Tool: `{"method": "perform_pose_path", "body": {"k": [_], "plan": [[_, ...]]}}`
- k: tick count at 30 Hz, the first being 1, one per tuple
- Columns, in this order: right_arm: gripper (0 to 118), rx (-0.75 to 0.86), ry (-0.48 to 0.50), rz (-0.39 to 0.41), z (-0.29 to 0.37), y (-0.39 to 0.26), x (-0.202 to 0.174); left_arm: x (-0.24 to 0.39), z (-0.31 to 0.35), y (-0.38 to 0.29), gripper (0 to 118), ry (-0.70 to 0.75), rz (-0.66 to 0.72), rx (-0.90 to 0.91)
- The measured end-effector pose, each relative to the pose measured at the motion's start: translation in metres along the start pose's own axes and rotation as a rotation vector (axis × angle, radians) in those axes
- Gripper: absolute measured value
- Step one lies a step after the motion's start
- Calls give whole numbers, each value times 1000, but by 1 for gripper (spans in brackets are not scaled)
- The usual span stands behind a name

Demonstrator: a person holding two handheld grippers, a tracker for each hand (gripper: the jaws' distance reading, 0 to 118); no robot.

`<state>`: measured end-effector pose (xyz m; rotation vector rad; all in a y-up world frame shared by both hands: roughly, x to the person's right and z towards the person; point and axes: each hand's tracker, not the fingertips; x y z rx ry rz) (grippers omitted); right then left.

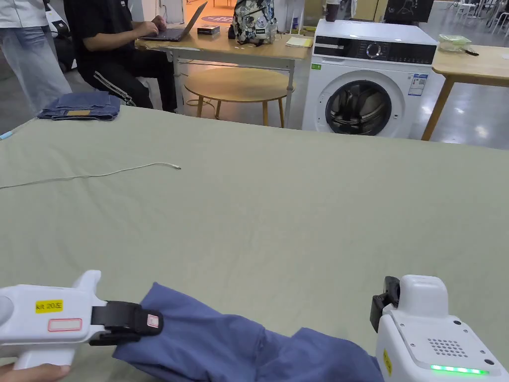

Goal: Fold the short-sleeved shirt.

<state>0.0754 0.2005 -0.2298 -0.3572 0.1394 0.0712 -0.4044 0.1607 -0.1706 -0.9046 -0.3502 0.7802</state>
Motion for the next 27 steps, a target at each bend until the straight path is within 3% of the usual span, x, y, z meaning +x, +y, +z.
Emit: {"method": "perform_pose_path", "body": {"k": [7, 19, 27], "plan": [[0, -4, 28, -2, -2, -2, -9, 25, 37, 9, 3, 166, -49, 22], [0, -11, 31, -13, 1, -2, -5, 115, 2, -6, 3, 39, -183, -19], [0, -22, 19, -21, 3, -7, 1, 166, -62, -18, 3, -35, -271, -122]]}}
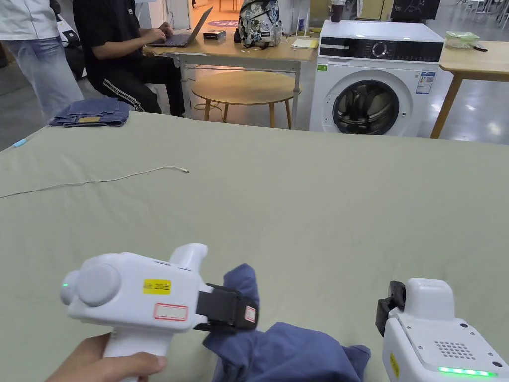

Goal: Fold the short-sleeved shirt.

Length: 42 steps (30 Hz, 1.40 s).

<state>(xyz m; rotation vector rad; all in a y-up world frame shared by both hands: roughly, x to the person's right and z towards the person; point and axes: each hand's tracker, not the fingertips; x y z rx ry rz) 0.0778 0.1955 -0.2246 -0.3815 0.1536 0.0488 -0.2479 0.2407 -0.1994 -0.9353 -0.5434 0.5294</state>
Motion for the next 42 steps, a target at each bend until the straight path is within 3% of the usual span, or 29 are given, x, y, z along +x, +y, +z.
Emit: {"method": "perform_pose_path", "body": {"k": [7, 13, 17, 18, 23, 28, 30, 31, 32, 36, 42], "plan": [[0, -10, -12, -11, 2, -2, 8, 40, -98, -13, 3, -60, -11, -116], [0, -19, -29, -17, 3, -5, 18, 38, -180, -26, 3, 24, -19, -236], [0, -24, -41, -24, 4, -7, 24, 31, -198, -35, 4, 60, 10, -253], [0, -25, -42, -25, 5, -7, 25, 30, -199, -35, 8, 62, 21, -253], [0, -32, -50, -30, 5, -9, 32, 35, -175, -32, 56, -12, 46, -230], [0, -34, -54, -34, 6, -9, 36, 33, -144, -16, 58, -71, 76, -145], [0, -37, -57, -36, 6, -9, 37, 28, -143, -13, 45, -59, 71, -124], [0, -37, -58, -41, 5, -10, 38, 26, -146, -12, 25, -48, 69, -128], [0, -38, -58, -44, 5, -10, 38, 21, -153, -11, 16, -44, 75, -142], [0, -45, -60, -47, 4, -12, 38, 10, -188, -22, 4, -20, 93, -218], [0, -45, -65, -52, 2, -15, 39, -8, -224, -42, 0, -41, 190, -234]]}}
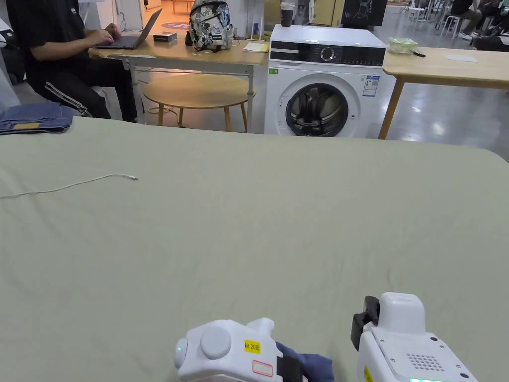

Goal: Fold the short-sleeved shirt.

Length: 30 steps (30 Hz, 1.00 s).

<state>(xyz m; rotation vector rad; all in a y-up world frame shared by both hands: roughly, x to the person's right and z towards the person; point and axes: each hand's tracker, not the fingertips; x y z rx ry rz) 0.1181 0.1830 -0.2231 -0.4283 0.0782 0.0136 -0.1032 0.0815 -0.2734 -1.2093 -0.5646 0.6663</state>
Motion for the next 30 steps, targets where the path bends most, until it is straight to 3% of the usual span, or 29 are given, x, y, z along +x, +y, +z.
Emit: {"method": "perform_pose_path", "body": {"k": [7, 11, 17, 22, 24, 30], "plan": [[0, 37, -6, -4, 0, 5, -3, 9, 23, -2, 0, 17, -62, 35], [0, 79, -19, 4, 0, 12, -8, 16, 67, 3, 0, 43, -143, 217], [0, 134, -33, -4, -2, 23, -15, 31, 138, -3, 0, 320, -379, 630], [0, 197, -40, -12, 0, 33, -19, 35, 175, -15, 0, 555, -489, 929], [0, 229, -42, -13, 3, 36, -21, 35, 185, -20, 0, 661, -501, 1044], [0, 302, -45, -12, 11, 45, -26, 29, 202, -29, 0, 777, -523, 1210]]}}
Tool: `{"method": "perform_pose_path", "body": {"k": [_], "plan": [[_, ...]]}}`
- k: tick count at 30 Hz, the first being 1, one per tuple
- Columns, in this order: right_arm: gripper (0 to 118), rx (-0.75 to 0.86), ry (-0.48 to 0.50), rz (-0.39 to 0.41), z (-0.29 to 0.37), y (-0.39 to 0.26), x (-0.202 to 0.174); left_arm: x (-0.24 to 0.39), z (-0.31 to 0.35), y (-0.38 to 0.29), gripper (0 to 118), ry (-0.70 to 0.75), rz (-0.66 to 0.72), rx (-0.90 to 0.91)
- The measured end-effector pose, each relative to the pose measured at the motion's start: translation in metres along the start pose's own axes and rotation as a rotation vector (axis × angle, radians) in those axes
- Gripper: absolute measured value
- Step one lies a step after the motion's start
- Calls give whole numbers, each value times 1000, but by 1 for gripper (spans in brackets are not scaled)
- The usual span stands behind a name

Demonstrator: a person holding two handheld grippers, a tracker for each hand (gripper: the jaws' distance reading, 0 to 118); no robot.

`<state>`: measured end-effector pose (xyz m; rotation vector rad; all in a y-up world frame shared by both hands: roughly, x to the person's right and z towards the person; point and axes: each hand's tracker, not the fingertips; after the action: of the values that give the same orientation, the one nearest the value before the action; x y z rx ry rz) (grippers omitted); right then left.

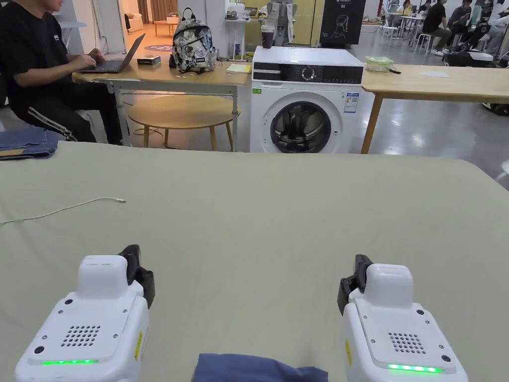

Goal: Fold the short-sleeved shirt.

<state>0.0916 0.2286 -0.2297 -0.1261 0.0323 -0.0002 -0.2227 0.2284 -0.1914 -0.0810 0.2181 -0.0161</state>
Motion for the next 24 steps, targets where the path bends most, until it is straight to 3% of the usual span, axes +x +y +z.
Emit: {"method": "perform_pose_path", "body": {"k": [7, 16, 21, 24], "plan": [[0, 18, 12, 19, 5, 11, -2, -16, 2, 7, 0, 6, 10, -17], [0, -359, 187, 49, 43, -55, -30, -33, 4, -6, 0, -33, 45, -113], [0, -545, 196, 55, 36, -105, -45, -37, 11, -24, 0, -81, 82, -198], [0, -602, 152, 78, 22, -126, -46, -39, 18, -36, 0, -105, 101, -264]]}}
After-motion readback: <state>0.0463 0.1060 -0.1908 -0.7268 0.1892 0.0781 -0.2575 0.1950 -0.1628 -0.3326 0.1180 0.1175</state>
